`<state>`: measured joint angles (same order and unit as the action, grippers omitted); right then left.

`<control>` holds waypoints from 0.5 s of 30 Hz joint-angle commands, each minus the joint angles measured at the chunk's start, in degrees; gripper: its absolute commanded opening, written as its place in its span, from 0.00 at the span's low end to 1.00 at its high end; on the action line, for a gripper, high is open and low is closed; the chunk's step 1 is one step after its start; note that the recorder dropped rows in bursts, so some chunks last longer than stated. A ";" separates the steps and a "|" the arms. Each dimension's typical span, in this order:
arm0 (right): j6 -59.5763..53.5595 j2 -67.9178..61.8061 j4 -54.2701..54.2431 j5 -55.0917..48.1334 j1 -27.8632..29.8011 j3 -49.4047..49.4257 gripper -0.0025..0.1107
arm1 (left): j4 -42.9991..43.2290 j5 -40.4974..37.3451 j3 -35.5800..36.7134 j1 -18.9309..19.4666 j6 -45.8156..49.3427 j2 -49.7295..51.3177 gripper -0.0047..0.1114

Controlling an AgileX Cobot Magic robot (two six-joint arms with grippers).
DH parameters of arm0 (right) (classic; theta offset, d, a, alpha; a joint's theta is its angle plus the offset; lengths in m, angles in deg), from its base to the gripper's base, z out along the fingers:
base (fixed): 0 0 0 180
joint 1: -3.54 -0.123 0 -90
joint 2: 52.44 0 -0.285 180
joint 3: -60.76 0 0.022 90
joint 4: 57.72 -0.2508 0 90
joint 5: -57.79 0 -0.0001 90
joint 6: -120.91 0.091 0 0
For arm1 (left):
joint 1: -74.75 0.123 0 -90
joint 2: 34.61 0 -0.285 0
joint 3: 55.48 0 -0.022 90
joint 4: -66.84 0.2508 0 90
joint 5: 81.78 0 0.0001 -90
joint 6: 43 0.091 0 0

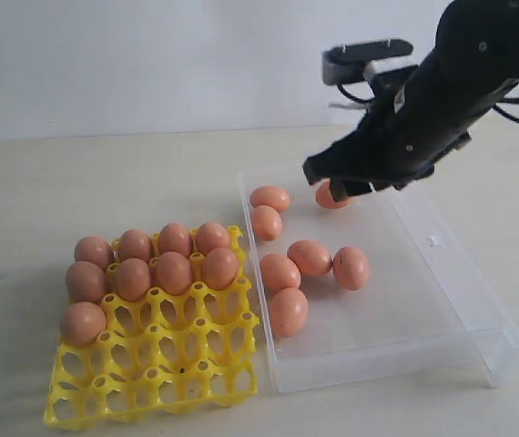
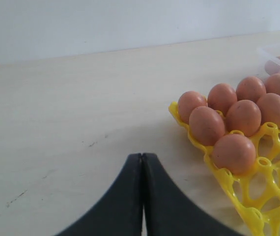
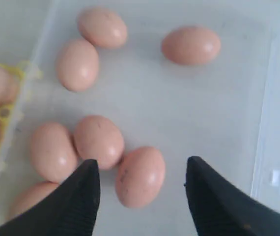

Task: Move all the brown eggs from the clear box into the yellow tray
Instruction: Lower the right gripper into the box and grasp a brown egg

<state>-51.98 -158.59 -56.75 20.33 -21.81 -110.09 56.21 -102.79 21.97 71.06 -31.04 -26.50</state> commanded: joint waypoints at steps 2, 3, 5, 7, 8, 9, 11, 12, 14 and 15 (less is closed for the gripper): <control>-0.02 -6.93 -2.83 -3.65 3.01 -0.31 0.50 | -0.06 0.56 -0.23 -0.25 -0.19 -0.32 0.04; -0.02 -7.66 -3.72 -3.84 3.16 -0.31 0.50 | -0.06 0.56 -0.23 -0.25 -0.19 -0.32 0.04; -0.15 -8.93 -6.49 -4.11 3.30 -0.31 0.50 | -0.06 0.56 -0.23 -0.25 -0.19 -0.32 0.04; -0.80 -9.66 -7.35 -4.33 3.30 -0.31 0.50 | -0.06 0.56 -0.23 -0.25 -0.19 -0.32 0.04; -1.77 -10.05 -8.83 -4.33 3.30 -0.31 0.50 | -0.06 0.56 -0.23 -0.25 -0.19 -0.32 0.04; -2.78 -10.32 -10.48 -4.33 3.30 -0.31 0.50 | -0.06 0.56 -0.23 -0.25 -0.19 -0.32 0.04; -4.69 -10.70 -13.15 -3.75 3.30 -0.31 0.50 | -0.06 0.56 -0.23 -0.25 -0.19 -0.32 0.04; -4.70 -10.88 -13.36 -3.12 3.30 -0.31 0.50 | -0.06 0.56 -0.23 -0.25 -0.19 -0.32 0.04; -4.70 -11.21 -13.69 -1.93 3.30 -0.31 0.50 | -0.06 0.56 -0.23 -0.25 -0.19 -0.32 0.04; -4.70 -11.20 -13.81 -1.49 3.30 -0.31 0.50 | -0.06 0.56 -0.23 -0.25 -0.19 -0.32 0.04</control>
<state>-55.67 -169.64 -69.62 16.92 -18.76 -110.09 56.21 -102.79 21.97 71.06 -31.04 -26.50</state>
